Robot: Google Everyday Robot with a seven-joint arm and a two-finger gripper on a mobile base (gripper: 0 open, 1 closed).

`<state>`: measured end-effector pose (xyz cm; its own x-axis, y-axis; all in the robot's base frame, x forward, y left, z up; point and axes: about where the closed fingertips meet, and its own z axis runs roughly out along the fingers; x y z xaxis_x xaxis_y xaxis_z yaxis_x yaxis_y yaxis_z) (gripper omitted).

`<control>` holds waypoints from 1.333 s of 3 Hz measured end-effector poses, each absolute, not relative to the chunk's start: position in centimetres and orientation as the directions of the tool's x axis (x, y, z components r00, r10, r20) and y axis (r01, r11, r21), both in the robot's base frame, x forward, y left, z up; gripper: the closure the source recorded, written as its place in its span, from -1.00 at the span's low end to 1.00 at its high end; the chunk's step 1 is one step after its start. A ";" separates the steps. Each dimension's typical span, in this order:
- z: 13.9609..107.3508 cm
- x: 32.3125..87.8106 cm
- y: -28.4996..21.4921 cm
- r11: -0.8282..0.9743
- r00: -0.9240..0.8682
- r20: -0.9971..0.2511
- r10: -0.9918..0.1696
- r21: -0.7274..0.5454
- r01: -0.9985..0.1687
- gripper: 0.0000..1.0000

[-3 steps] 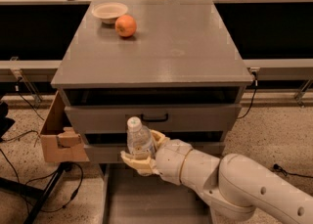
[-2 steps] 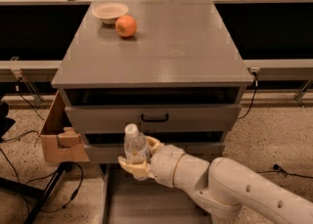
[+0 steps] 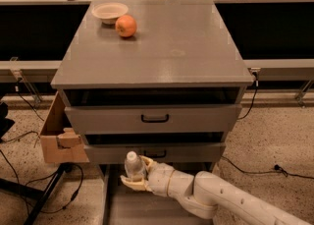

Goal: Place blue plastic bottle into bottom drawer

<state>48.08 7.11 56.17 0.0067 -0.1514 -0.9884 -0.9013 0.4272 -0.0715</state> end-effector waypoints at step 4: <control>42.5 51.2 6.3 0.431 -0.062 -0.995 -0.076 0.024 -0.902 1.00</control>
Offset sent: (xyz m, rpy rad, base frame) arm 0.0338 -0.0208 -0.1758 0.1135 0.0915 -0.0101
